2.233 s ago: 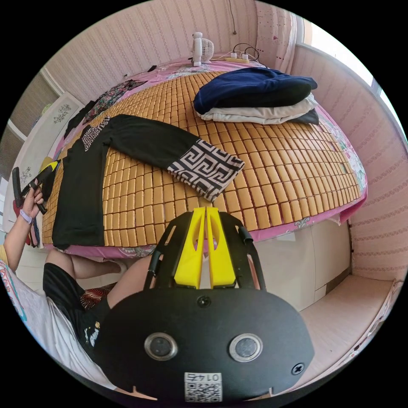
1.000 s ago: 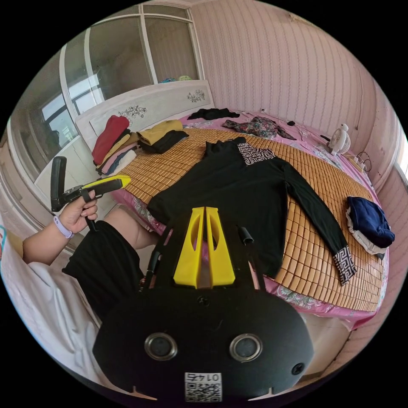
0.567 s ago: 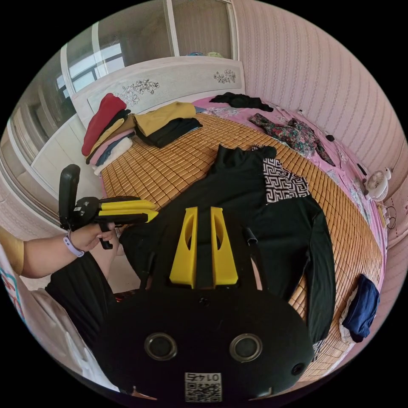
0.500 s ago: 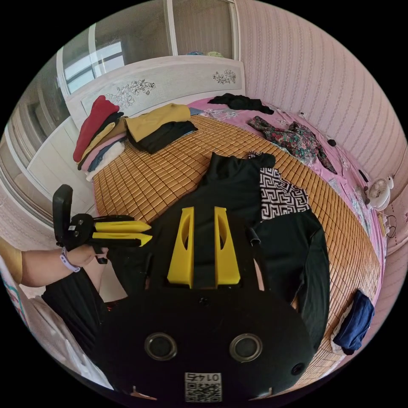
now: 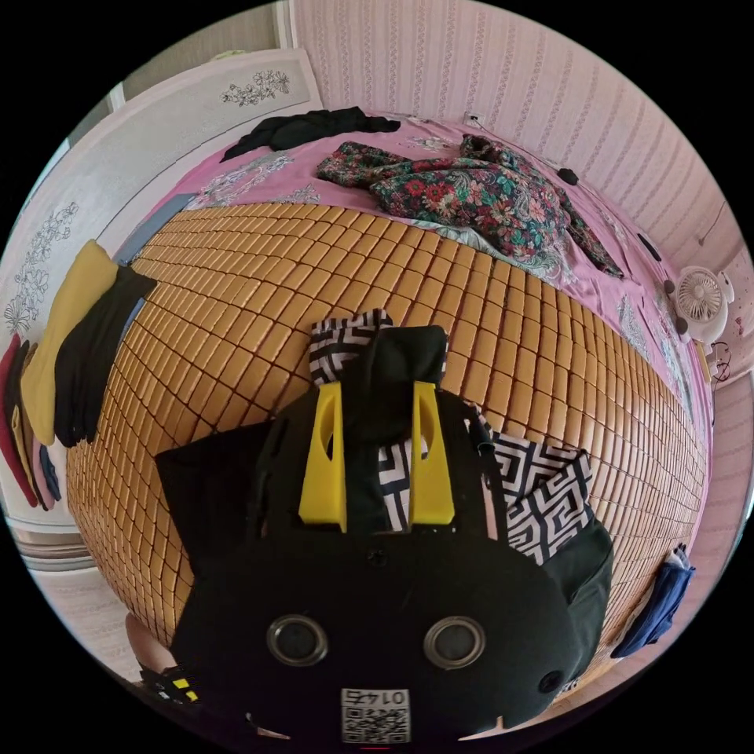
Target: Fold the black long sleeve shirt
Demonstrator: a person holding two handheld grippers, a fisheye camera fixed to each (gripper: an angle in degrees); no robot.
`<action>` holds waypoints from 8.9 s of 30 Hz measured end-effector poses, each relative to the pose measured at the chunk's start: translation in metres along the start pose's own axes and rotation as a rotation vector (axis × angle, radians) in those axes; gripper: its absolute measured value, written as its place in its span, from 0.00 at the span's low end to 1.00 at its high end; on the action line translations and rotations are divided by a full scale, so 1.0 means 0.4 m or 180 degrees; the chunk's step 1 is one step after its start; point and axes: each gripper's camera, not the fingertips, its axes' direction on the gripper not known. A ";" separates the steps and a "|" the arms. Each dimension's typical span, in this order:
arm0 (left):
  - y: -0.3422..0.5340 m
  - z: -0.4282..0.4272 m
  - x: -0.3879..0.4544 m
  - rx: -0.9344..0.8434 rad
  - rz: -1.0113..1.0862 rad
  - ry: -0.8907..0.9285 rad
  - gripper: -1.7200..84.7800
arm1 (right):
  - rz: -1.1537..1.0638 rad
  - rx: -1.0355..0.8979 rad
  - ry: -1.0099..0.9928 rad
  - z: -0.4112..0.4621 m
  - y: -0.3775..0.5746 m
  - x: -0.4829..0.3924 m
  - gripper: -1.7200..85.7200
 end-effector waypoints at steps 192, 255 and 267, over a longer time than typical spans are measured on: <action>-0.171 0.007 0.191 -0.0065 0.0393 0.0294 0.09 | -0.0360 0.0051 0.0028 -0.097 1.375 -0.008 0.07; -0.272 0.335 0.654 -0.0229 0.1606 0.0911 0.07 | 0.0313 -0.0161 -0.0328 -0.077 1.441 0.440 0.04; -0.313 0.343 0.699 -0.0606 0.1706 0.0943 0.03 | 0.0280 -0.0111 -0.0374 -0.093 1.437 0.503 0.04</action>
